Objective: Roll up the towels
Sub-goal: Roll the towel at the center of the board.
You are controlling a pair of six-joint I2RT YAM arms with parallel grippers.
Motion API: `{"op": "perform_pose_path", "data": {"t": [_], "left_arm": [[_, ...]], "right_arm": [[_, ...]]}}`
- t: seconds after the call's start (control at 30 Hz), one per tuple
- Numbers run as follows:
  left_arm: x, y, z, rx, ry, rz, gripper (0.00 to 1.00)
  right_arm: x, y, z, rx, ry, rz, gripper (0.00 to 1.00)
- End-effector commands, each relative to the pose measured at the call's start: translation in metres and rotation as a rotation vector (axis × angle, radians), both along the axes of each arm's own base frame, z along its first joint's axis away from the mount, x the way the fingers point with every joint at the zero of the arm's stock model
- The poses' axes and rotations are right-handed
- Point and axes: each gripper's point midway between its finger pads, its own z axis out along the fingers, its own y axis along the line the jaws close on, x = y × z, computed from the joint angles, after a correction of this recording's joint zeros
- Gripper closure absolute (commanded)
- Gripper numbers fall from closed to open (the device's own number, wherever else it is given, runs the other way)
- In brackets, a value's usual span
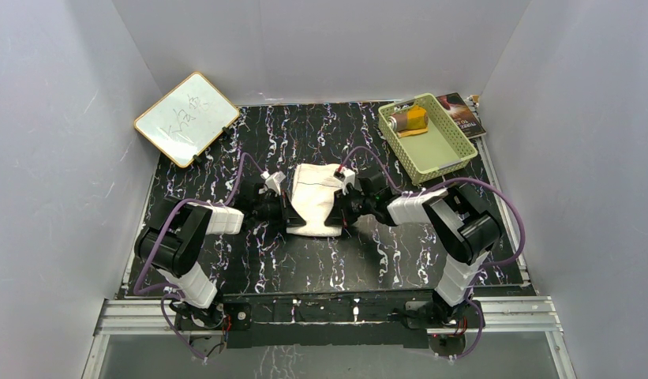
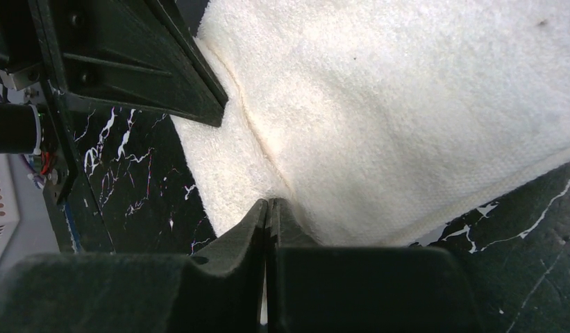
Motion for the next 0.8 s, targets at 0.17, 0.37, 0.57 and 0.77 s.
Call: {"op": "perform_pose_path", "data": {"t": [0.17, 0.37, 0.57, 0.77], "left_arm": [[-0.021, 0.018, -0.034, 0.111, 0.1, 0.011, 1.0], [-0.02, 0.018, -0.03, 0.112, 0.096, 0.007, 1.0], [-0.019, 0.016, -0.028, 0.105, 0.095, 0.002, 1.0], [-0.021, 0.016, -0.027, 0.105, 0.102, -0.008, 1.0]], "right_arm": [[0.017, -0.014, 0.0, -0.142, -0.026, -0.064, 0.98], [0.035, -0.007, 0.067, -0.184, -0.279, -0.079, 0.66], [0.009, 0.025, 0.089, -0.246, -0.548, 0.101, 0.57], [-0.024, 0.053, 0.067, -0.382, -0.744, 0.279, 0.56]]}}
